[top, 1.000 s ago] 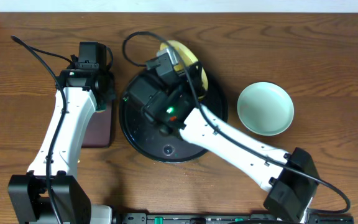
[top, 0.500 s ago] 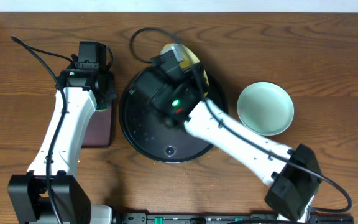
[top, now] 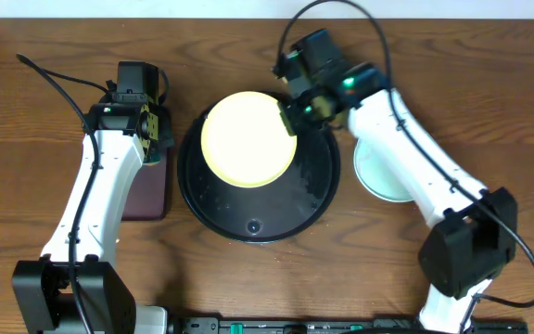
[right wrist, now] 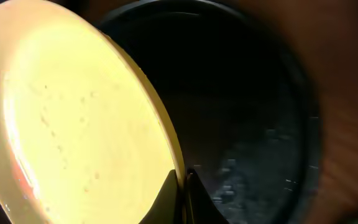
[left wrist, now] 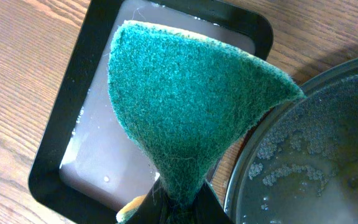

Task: Clean dirty plates on tray and stack at the side
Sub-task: 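Lift the yellow plate and carry it right onto the mint plate stack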

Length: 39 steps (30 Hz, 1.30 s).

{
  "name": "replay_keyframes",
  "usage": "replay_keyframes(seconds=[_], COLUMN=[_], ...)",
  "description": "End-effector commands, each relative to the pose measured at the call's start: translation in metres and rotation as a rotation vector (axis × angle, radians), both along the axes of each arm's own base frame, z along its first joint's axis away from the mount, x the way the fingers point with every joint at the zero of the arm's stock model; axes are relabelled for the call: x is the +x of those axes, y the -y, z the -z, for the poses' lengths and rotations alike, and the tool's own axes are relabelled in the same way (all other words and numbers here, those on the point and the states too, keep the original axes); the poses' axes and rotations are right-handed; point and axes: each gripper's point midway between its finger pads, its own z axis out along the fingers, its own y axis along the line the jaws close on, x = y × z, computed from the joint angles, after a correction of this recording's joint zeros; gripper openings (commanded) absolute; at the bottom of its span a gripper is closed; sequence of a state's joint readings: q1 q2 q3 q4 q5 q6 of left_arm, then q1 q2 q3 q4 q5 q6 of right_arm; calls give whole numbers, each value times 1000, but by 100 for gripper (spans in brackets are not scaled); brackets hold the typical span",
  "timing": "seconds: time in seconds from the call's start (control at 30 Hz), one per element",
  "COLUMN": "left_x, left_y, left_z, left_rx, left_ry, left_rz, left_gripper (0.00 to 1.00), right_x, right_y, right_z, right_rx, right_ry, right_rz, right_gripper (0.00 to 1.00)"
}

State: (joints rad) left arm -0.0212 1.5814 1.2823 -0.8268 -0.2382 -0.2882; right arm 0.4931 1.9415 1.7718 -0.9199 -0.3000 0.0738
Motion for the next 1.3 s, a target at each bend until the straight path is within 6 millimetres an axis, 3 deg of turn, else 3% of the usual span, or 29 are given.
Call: replay_keyframes(seconds=[0.0,0.1,0.23,0.33,0.53,0.8,0.93,1.1,1.27], left_x=[-3,-3,-3,-3,-3,-3,-3,-3,-3], left_y=[-2,-2,-2,-2,-2,-2,-2,-2,-2], left_z=[5,5,5,5,5,5,5,5,5], left_rx=[3,3,3,3,3,3,3,3,3], left_ry=[-12,-12,-12,-12,-13,-13,-13,-13,-13], left_rz=[-10,-10,-10,-10,-10,-10,-10,-10,-10], left_gripper=[8,8,8,8,8,8,8,8,8], right_x=[-12,-3,1,-3,-10,-20,-31,-46,-49], right_y=[5,40,91,141,205,263,303,318,327], right_z=[-50,-59,-55,-38,-4,48,86,116,127], right_rx=[289,316,290,215,109,100,-23,-115,-162], right_ry=[-64,-84,-138,-206,-287,-357,-382,-400,-392], right_rz=[-87,-10,104,217,387,566,727,793,831], right_gripper=[1,1,1,1,1,1,1,1,1])
